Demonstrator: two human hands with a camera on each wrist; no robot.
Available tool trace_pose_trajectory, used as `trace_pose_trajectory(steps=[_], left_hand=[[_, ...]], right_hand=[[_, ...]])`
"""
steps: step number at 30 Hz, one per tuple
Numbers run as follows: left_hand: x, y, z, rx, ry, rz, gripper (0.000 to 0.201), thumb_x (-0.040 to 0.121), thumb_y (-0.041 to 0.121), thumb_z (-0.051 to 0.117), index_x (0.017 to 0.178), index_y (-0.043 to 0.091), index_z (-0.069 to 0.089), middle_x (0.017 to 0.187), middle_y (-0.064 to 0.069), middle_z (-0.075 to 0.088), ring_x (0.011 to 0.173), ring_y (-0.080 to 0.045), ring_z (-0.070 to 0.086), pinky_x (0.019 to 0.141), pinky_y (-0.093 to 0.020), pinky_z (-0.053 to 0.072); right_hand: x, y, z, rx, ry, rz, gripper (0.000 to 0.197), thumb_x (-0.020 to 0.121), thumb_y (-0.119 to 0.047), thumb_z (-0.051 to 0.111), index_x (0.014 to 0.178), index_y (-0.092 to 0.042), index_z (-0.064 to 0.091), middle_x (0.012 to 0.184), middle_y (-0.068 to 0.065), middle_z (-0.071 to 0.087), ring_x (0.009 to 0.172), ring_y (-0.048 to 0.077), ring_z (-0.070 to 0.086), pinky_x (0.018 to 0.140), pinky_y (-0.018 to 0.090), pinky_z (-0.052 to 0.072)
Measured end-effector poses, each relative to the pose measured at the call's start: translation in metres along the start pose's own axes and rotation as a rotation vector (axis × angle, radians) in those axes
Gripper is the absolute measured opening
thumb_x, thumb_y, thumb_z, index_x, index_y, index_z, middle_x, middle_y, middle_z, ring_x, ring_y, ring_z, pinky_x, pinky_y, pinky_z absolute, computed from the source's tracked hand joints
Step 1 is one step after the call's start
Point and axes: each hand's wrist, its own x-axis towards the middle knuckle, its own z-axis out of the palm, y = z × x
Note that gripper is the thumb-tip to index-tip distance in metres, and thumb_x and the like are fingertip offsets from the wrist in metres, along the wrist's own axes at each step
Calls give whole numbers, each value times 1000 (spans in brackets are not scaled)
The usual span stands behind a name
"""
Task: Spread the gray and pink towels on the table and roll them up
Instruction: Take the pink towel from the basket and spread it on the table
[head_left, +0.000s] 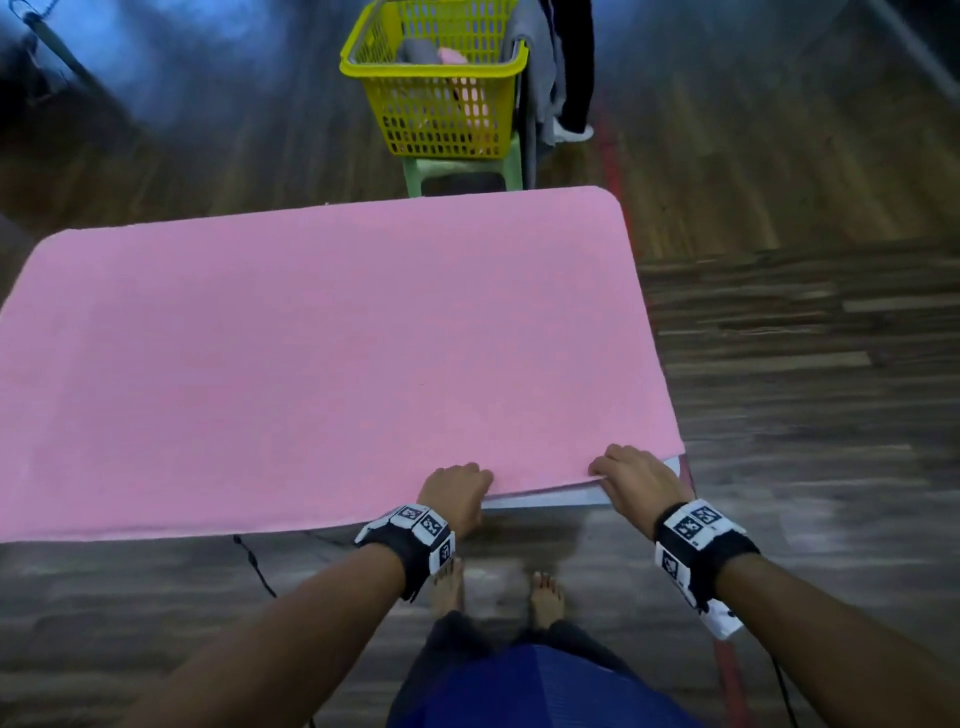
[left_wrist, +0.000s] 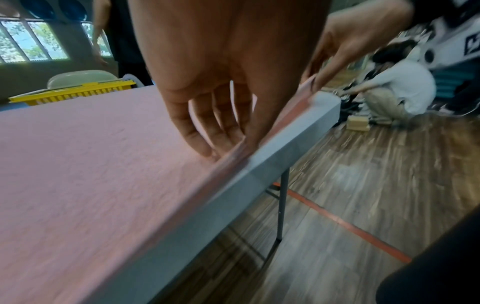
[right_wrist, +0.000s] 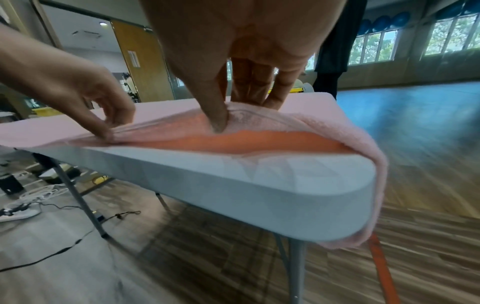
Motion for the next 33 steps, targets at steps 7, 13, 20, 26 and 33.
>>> trace_pose_trajectory(steps=[7,13,20,26,33], left_hand=[[-21,3,7,-57,186,7,20,80,6,60,99,7,54,97,-12,55,84,-32,55,58,-33,33],[-34,4,8,29,253,-98,52,30,-5,80,73,12,55,67,-4,54,54,-23,50,45,-24,23],[-51,-8,22,-69,359,-129,43,44,-9,79,72,11,53,69,-5,54,55,-24,50,42,-27,36],[-60,-4,33,-118,365,-71,43,46,-9,73,75,12,50,71,-4,52,57,-24,50,41,-29,39],[-57,2,35,-100,93,-107,18,86,27,53,99,14,58,97,-6,60,91,-28,56,71,-34,41]], right_hand=[[-16,66,2,79,104,299,23,77,-2,61,97,-14,61,99,9,56,80,35,58,66,38,49],[-50,65,21,289,289,280,33,64,4,72,81,-15,52,85,3,49,69,29,51,58,31,40],[-69,68,31,340,395,344,26,72,1,71,81,-18,54,89,2,54,71,26,54,59,33,47],[-77,77,45,396,439,336,27,69,9,70,81,-13,59,87,4,53,67,25,54,60,31,44],[-76,72,58,407,228,330,15,77,-33,75,84,-28,63,88,-10,58,81,15,58,71,32,50]])
